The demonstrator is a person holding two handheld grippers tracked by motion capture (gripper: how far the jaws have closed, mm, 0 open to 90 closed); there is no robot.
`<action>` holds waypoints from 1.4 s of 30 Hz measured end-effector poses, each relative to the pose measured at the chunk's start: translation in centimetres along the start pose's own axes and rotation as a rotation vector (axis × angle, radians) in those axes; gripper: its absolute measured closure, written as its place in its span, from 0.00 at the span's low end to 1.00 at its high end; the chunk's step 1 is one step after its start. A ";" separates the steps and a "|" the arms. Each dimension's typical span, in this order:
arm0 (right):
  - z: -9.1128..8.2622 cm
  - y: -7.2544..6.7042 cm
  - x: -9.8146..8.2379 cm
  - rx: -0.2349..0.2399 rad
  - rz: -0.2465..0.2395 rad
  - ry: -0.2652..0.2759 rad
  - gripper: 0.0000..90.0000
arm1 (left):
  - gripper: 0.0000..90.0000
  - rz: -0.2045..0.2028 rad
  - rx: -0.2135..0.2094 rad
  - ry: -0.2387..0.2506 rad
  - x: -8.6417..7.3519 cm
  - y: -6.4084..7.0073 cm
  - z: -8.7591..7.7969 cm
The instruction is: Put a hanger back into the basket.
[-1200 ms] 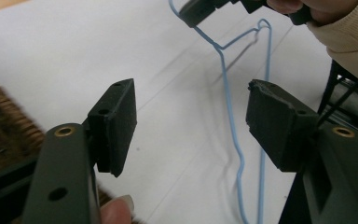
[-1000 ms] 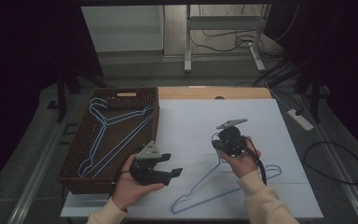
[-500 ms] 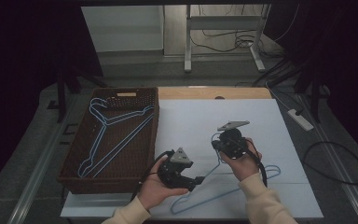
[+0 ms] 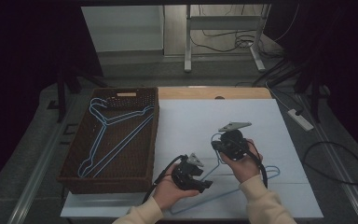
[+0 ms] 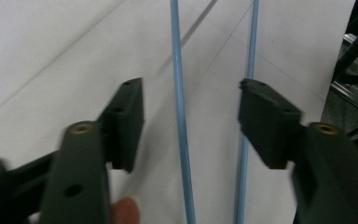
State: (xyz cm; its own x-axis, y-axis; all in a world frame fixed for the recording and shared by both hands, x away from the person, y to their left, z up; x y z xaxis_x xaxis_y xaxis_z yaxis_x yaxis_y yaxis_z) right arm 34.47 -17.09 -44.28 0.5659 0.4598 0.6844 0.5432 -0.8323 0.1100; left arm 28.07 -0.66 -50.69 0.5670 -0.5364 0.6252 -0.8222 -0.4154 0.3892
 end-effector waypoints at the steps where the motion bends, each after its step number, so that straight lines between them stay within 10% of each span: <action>1: -0.1 0.0 0.0 0.001 0.001 0.003 0.97 | 0.58 -0.007 -0.004 -0.008 0.0 -0.1 0.1; 9: -0.9 0.1 -0.2 0.029 0.010 0.042 0.97 | 0.95 -0.108 -0.073 0.005 -0.1 -1.1 0.2; 23: -5.9 2.0 -5.6 0.107 0.059 0.296 0.47 | 0.96 -0.112 -0.057 0.107 0.0 -0.5 -2.1; 42: -6.8 5.7 -11.4 0.129 0.099 0.345 0.39 | 0.97 -0.052 -0.043 0.295 0.3 0.7 -11.3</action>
State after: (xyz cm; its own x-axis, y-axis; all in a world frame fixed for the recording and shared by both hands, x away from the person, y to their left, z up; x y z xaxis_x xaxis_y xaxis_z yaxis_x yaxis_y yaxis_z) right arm 26.92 -29.21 -46.56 0.3893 0.2295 0.8921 0.5823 -0.8117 -0.0452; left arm 27.08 7.24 -42.61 0.5741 -0.2760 0.7708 -0.7975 -0.4014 0.4503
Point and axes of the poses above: each handheld gripper's, and its own axes: z roughly forward along the jaws, x roughly out of its top, y roughly to its right, the point moved 1 cm from there along z, roughly forward along the jaws, and after that the axes turned 10 degrees about -x, right-handed, at the moved point
